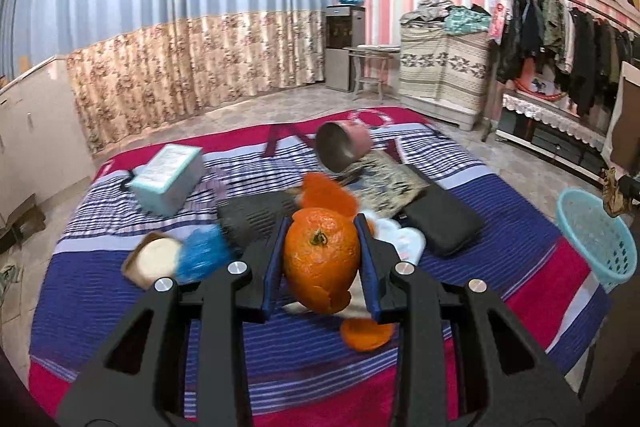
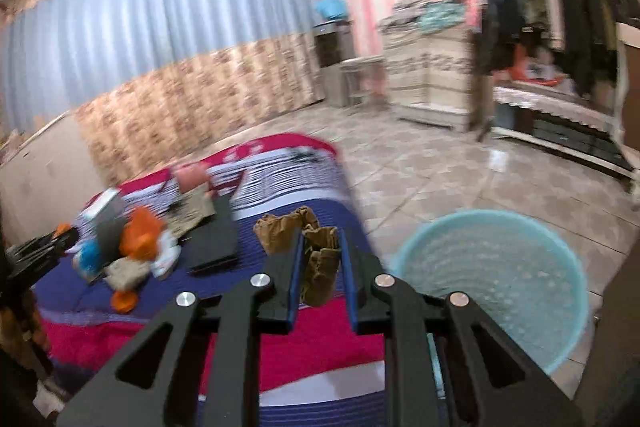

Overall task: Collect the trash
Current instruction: 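Carry the mandarin with the left tool into the blue basket while the right tool drops the brown paper there, then move the left tool back to the bed and grasp the beige cloth, then grasp the small orange bowl with the right tool while the left tool holds the beige cloth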

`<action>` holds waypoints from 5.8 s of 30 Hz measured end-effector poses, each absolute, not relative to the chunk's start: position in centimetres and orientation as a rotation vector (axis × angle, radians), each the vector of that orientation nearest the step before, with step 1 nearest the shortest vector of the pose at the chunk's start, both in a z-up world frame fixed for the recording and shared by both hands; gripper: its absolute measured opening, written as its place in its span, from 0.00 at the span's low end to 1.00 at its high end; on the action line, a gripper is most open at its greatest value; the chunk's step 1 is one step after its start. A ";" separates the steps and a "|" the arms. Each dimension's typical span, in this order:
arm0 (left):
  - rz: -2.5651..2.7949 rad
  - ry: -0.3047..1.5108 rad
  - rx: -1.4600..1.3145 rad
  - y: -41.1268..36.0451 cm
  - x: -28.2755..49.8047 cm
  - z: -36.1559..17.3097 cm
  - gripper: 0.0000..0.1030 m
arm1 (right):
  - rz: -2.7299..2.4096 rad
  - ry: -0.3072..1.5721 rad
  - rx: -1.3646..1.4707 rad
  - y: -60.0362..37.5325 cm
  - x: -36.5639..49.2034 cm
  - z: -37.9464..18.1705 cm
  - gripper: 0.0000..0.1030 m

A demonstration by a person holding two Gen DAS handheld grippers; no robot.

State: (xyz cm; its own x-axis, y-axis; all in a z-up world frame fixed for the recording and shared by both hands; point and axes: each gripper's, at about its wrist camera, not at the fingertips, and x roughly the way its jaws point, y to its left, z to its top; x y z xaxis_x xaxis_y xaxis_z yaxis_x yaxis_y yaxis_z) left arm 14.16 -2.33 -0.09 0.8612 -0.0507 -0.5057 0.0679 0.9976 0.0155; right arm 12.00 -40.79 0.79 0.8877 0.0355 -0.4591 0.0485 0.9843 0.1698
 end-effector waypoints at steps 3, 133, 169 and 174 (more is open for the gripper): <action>-0.098 0.541 0.027 -4.2 14.9 0.0 0.31 | -0.067 0.478 0.215 -43.4 11.9 0.1 0.18; 0.090 0.709 -0.065 6.0 13.7 -5.7 0.94 | 0.116 0.540 -0.041 -25.2 15.7 -2.9 0.96; -0.004 0.674 -0.019 7.4 12.2 -3.7 0.26 | 0.360 0.616 -0.216 -18.8 16.0 -3.8 0.95; 0.046 0.688 -0.041 10.4 11.4 -4.7 0.26 | 0.511 0.697 -0.316 -15.4 16.7 -5.5 0.95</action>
State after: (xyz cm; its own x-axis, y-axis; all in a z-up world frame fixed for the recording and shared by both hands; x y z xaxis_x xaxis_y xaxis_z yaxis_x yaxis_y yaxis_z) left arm 11.41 10.39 -4.66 0.7718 0.0286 -0.6352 -0.0559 0.9982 -0.0231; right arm 16.68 -15.36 -5.52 0.6523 0.3399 -0.6775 -0.5446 0.8319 -0.1070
